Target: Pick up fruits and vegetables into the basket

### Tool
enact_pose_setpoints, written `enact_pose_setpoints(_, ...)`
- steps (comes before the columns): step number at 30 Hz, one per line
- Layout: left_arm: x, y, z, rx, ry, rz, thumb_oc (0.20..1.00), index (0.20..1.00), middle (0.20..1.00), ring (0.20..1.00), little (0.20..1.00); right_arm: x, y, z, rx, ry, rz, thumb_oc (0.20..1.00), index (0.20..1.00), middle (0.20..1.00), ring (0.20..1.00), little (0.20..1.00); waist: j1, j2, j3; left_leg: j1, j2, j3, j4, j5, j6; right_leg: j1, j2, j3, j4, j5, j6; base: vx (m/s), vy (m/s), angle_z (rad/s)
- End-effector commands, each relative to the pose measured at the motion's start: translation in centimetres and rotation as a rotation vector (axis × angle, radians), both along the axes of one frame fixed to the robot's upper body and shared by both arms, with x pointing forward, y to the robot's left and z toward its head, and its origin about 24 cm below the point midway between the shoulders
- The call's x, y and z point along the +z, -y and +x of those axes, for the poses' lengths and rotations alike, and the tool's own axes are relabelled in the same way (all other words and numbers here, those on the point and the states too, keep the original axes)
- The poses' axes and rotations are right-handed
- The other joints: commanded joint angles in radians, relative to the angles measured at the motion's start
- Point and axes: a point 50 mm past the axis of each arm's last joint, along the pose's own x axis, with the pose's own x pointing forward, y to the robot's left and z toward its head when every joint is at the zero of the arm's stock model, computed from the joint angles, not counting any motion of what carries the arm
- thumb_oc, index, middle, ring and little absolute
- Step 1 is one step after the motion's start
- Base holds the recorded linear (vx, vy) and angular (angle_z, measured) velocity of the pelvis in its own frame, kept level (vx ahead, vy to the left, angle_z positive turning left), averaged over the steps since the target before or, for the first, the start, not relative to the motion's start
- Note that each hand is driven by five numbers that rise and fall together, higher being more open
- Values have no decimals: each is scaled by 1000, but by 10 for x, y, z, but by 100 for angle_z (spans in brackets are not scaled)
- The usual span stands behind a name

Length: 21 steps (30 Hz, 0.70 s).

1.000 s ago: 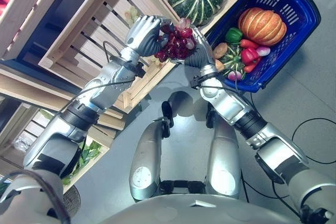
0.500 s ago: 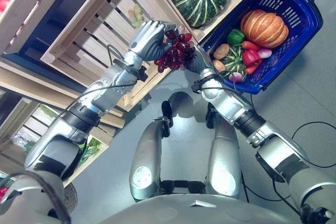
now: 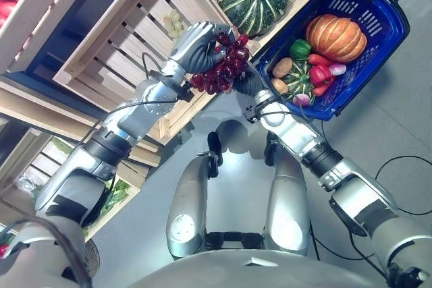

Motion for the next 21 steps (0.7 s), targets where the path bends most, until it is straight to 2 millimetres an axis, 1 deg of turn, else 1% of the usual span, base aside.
enact_pose_setpoints(1,37,20,-15,-109,139,-142,200,200,200,200,200,42,-38,-17,209,165,145,200,200,200,200,200,-10,37,-38,21,-14,45,5,-45,19,87,-14,6,-45,-40,72,0,0,0)
enact_pose_setpoints(4,38,10,-12,-60,145,-187,200,200,200,200,200,42,-34,-17,219,134,188,200,200,200,200,200,-10,35,-38,30,-12,46,-1,-42,18,94,-16,3,-49,-40,72,-12,-5,-3)
enact_pose_setpoints(5,37,6,-10,-54,130,-214,209,209,209,209,209,41,-31,-18,229,111,230,200,200,200,200,200,-10,33,-38,33,-10,45,-2,-42,17,98,-17,0,-50,-40,72,-24,-13,-8)
enact_pose_setpoints(7,34,0,-10,-30,116,-237,200,200,200,200,200,39,-29,-20,248,82,288,200,200,200,200,200,-10,32,-38,43,-10,44,-8,-39,15,109,-18,-4,-57,-39,72,-10,-8,-3)
enact_pose_setpoints(9,32,-5,-10,-21,100,-255,200,200,200,200,200,40,-26,-22,262,79,315,200,200,200,200,200,-10,29,-38,52,-10,44,-14,-37,13,120,-18,-7,-64,-38,72,0,0,0)
enact_pose_setpoints(11,29,-7,-11,-17,88,-255,200,200,200,200,200,41,-25,-24,275,83,339,200,200,200,200,200,-8,27,-38,55,-9,43,-16,-38,13,125,-18,-9,-70,-37,73,-15,-27,0)
enact_pose_setpoints(15,20,-9,-20,-55,22,-278,200,200,200,200,200,46,-25,-32,323,73,471,200,200,200,200,200,5,13,-38,66,-8,35,-17,-42,17,148,-16,-25,-84,-33,74,-20,-78,4)
enact_pose_setpoints(16,19,-8,-20,-59,15,-278,213,213,213,213,213,46,-25,-33,328,70,482,200,200,200,200,200,6,12,-38,66,-9,34,-16,-42,18,150,-16,-26,-84,-33,73,-2,-60,9)
enact_pose_setpoints(17,19,-7,-22,-66,-3,-286,529,529,529,529,529,47,-27,-34,346,65,518,200,200,200,200,200,8,10,-38,71,-10,30,-17,-43,20,157,-14,-29,-86,-31,73,7,-55,10)
enact_pose_setpoints(18,19,-6,-23,-67,-8,-295,592,592,592,592,592,48,-29,-36,356,59,539,200,200,200,200,200,9,7,-38,76,-11,28,-18,-44,21,163,-12,-30,-88,-31,72,13,-56,11)
enact_pose_setpoints(19,19,-6,-23,-68,-11,-298,1000,1000,1000,1000,1000,48,-30,-36,367,51,559,200,200,200,200,200,11,6,-38,80,-12,26,-18,-44,22,167,-11,-31,-90,-31,72,12,-36,6)
enact_pose_setpoints(21,20,-6,-24,-76,-23,-299,1000,1000,1000,1000,1000,50,-32,-37,386,31,604,200,200,200,200,200,13,4,-38,86,-13,24,-18,-44,23,177,-11,-32,-93,-29,72,13,-35,1)
